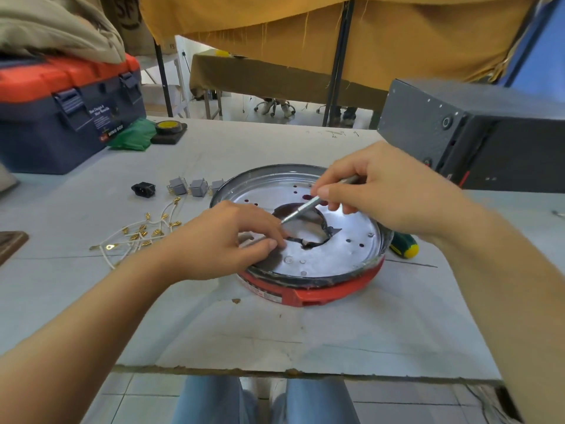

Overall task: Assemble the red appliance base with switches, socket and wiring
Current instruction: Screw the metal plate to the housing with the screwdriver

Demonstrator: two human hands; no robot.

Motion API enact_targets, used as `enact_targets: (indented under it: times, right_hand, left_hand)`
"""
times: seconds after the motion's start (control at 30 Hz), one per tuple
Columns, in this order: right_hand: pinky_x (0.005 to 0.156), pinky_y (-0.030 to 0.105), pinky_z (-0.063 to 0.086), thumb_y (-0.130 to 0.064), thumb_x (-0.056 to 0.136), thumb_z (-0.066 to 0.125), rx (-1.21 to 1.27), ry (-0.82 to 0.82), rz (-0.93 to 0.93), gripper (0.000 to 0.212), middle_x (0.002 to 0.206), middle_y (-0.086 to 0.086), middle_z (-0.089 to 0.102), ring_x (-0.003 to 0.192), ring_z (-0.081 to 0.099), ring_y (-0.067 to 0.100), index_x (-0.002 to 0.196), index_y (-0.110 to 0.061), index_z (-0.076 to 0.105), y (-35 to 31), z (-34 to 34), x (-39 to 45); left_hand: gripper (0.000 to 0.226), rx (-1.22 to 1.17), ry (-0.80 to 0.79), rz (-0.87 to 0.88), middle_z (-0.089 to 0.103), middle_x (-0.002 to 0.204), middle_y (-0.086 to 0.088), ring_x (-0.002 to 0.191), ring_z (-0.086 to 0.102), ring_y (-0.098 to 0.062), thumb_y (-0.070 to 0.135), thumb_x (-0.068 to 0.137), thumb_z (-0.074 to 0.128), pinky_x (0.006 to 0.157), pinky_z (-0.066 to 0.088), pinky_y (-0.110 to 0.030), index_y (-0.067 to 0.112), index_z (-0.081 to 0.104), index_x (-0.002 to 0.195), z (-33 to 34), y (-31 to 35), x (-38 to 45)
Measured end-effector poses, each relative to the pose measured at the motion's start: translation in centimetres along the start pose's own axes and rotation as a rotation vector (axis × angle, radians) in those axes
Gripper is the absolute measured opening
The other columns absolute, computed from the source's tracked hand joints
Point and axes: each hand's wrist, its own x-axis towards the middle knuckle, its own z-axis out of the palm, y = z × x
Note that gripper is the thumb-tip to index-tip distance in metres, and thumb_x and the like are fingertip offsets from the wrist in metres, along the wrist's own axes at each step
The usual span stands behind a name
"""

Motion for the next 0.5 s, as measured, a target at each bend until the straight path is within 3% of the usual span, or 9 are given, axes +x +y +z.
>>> enact_targets:
  times: [0.1, 0.2, 0.3, 0.37, 0.5]
  right_hand:
    - [0.057, 0.014, 0.049, -0.016, 0.087, 0.065, 0.143, 0.11, 0.1, 0.015, 0.069, -0.01, 0.07, 0.06, 0.062, -0.004, 0.085, -0.029, 0.072, 2.1, 1.0, -1.3]
    - [0.058, 0.022, 0.051, -0.014, 0.091, 0.059, 0.305, 0.248, 0.148, 0.017, 0.064, -0.007, 0.07, 0.055, 0.058, -0.001, 0.081, -0.022, 0.069, 3.7, 2.5, -2.5]
    - [0.058, 0.016, 0.049, -0.02, 0.099, 0.046, 0.458, 0.414, 0.159, 0.02, 0.067, -0.004, 0.071, 0.056, 0.057, 0.004, 0.085, -0.017, 0.06, 4.8, 3.6, -3.5]
    - [0.059, 0.015, 0.048, -0.021, 0.1, 0.043, 0.537, 0.488, 0.164, 0.016, 0.069, -0.003, 0.072, 0.057, 0.059, 0.006, 0.09, -0.019, 0.055, 5.2, 3.9, -4.0]
    - [0.067, 0.013, 0.051, -0.01, 0.095, 0.053, 0.743, 0.625, 0.121, 0.008, 0.077, -0.005, 0.074, 0.067, 0.065, 0.004, 0.092, -0.017, 0.051, 5.6, 3.8, -4.7]
  left_hand:
    - [0.021, 0.067, 0.12, 0.008, 0.069, 0.096, 0.015, 0.093, 0.06, -0.001, 0.033, 0.092, 0.054, 0.085, 0.049, -0.03, 0.025, 0.072, 0.097, 0.3, 0.8, -0.5]
    - [0.036, 0.053, 0.122, 0.045, 0.069, 0.091, 0.014, 0.087, 0.061, -0.002, 0.053, 0.089, 0.048, 0.08, 0.048, -0.032, 0.027, 0.071, 0.094, 1.1, 2.1, -1.2]
    - [0.046, 0.113, 0.113, 0.089, 0.07, 0.091, 0.011, 0.089, 0.062, -0.006, 0.066, 0.079, 0.048, 0.092, 0.037, -0.027, 0.027, 0.07, 0.092, 2.1, 2.7, -1.9]
    - [0.039, 0.086, 0.149, 0.086, 0.07, 0.093, 0.014, 0.092, 0.061, -0.003, 0.062, 0.076, 0.057, 0.098, 0.032, -0.022, 0.028, 0.071, 0.091, 2.3, 2.6, -2.1]
    - [0.009, -0.043, 0.204, 0.07, 0.069, 0.087, 0.016, 0.088, 0.059, -0.001, 0.031, 0.08, 0.071, 0.082, 0.047, -0.025, 0.028, 0.072, 0.088, 2.5, 2.9, -2.3]
